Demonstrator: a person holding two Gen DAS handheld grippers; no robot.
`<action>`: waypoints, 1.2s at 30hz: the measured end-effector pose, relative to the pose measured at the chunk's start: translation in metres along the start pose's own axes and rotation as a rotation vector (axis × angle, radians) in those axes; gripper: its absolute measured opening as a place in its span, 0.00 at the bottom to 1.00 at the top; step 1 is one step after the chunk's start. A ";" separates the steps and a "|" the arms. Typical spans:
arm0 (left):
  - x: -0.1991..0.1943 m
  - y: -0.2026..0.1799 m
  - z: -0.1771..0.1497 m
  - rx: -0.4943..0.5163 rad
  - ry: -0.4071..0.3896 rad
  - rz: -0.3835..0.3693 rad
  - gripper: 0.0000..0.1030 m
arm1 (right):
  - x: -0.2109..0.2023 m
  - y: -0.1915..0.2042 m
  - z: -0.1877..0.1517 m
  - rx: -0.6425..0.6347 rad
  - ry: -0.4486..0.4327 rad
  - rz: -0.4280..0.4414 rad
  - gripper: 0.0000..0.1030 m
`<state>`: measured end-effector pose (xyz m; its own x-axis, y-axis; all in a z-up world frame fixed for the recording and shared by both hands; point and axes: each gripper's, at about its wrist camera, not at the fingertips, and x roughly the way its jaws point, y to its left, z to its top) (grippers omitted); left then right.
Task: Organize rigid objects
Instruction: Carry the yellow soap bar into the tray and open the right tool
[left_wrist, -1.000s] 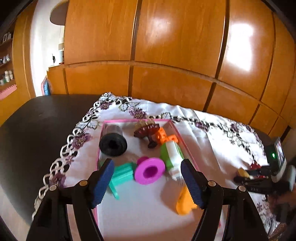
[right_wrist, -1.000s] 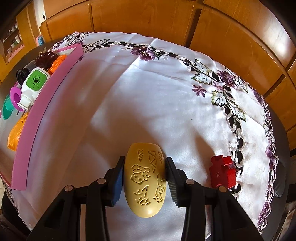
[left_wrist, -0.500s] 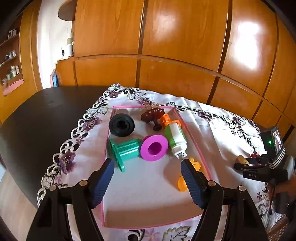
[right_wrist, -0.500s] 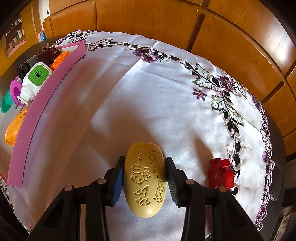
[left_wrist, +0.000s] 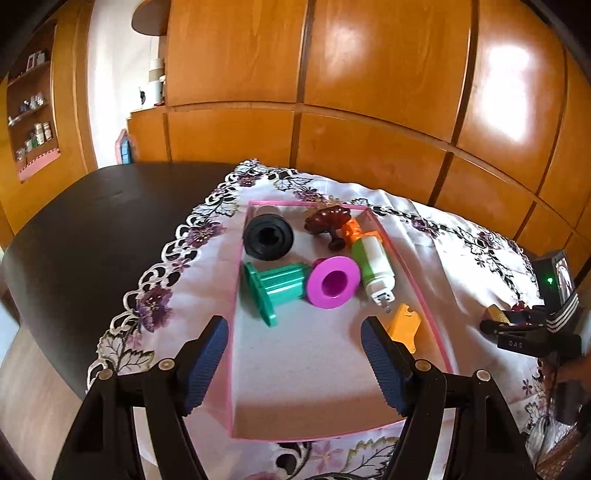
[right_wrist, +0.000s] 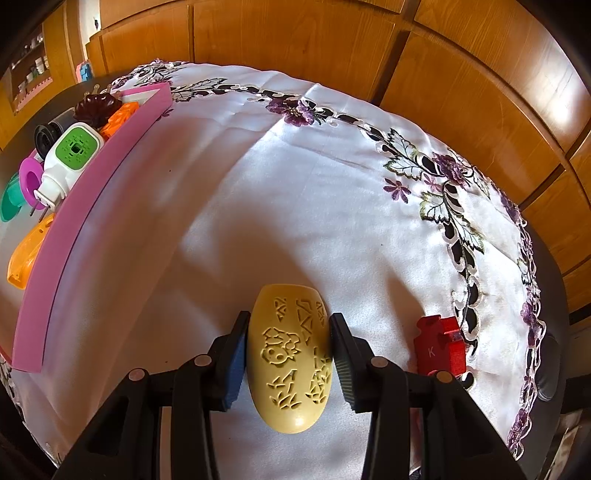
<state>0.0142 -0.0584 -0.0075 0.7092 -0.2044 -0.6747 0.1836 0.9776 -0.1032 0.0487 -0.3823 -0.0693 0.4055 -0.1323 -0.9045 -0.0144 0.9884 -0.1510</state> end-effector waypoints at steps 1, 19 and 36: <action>-0.001 0.002 0.000 -0.004 -0.003 0.000 0.73 | 0.000 0.001 0.000 -0.001 -0.001 -0.004 0.41; -0.005 0.059 -0.008 -0.112 0.000 0.059 0.72 | -0.090 0.102 0.042 -0.042 -0.203 0.304 0.41; -0.003 0.070 -0.012 -0.133 0.011 0.054 0.72 | -0.020 0.197 0.054 -0.133 -0.093 0.252 0.40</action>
<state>0.0168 0.0113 -0.0211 0.7081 -0.1513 -0.6897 0.0529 0.9854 -0.1618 0.0866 -0.1807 -0.0594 0.4558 0.1296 -0.8806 -0.2425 0.9700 0.0172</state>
